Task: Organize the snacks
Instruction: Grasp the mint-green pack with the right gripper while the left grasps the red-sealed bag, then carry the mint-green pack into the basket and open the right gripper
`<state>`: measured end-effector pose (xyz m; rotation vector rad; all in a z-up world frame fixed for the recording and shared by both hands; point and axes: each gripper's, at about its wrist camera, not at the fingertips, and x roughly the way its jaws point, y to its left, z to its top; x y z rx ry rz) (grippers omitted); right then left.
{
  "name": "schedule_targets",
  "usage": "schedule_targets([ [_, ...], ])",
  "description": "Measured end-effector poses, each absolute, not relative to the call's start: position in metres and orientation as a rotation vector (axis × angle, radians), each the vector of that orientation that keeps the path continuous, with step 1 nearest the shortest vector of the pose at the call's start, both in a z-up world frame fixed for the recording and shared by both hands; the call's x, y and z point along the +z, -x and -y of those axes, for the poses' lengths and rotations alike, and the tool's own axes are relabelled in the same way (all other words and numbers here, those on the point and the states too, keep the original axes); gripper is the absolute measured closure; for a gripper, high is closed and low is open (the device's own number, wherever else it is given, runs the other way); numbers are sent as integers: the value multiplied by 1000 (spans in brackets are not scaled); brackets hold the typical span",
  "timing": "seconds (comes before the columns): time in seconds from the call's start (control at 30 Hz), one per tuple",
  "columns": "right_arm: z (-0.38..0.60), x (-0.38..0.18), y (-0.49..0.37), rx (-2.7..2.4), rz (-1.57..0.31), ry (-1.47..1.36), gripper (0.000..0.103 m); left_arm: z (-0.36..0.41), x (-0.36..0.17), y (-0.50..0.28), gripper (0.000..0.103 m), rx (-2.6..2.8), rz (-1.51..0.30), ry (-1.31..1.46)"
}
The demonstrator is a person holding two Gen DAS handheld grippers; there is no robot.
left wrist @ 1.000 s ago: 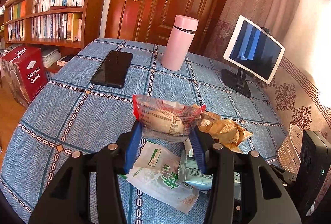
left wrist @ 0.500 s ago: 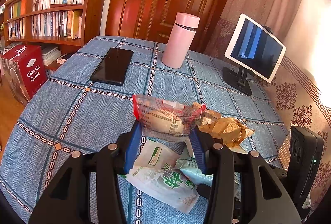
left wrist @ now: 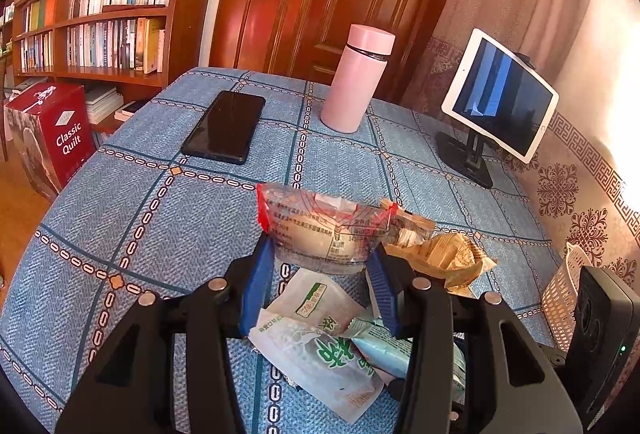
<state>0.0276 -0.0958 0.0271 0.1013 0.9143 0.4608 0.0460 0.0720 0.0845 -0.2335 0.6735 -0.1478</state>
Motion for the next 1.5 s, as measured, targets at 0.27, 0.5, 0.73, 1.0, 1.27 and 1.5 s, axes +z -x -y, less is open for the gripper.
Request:
schedule_targets([
  [0.27, 108, 34, 19, 462, -895, -135, 38, -73, 85, -45, 55, -150, -671, 230],
  [0.5, 114, 48, 53, 466, -858, -166, 38, -71, 87, -43, 55, -153, -664, 225],
  [0.73, 130, 64, 67, 395, -805, -185, 38, -64, 89, -37, 55, -168, -654, 209],
  [1.0, 168, 90, 75, 271, -717, -221, 38, -55, 92, -33, 55, -188, -636, 188],
  [1.27, 220, 111, 82, 106, -640, -278, 38, -53, 92, -32, 55, -193, -637, 184],
  [1.5, 280, 119, 91, -75, -582, -351, 38, -49, 91, -31, 55, -200, -641, 170],
])
